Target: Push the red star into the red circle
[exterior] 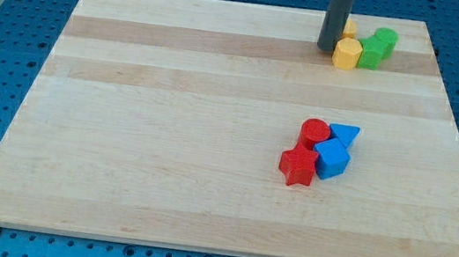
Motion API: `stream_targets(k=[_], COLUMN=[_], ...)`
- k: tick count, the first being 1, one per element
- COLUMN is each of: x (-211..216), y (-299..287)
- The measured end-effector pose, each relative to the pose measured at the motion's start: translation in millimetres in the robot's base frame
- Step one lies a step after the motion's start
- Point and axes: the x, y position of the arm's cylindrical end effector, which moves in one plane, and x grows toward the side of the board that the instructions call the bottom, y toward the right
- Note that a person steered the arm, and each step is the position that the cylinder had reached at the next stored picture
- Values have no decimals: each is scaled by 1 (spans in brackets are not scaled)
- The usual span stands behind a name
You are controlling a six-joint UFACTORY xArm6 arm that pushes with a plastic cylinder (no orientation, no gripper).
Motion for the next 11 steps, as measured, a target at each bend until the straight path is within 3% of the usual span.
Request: stream_targets(k=[1, 2, 4, 6, 7, 9, 10, 11], x=[0, 32, 177, 341, 330, 206, 171, 255], y=[3, -32, -86, -90, -81, -75, -67, -95])
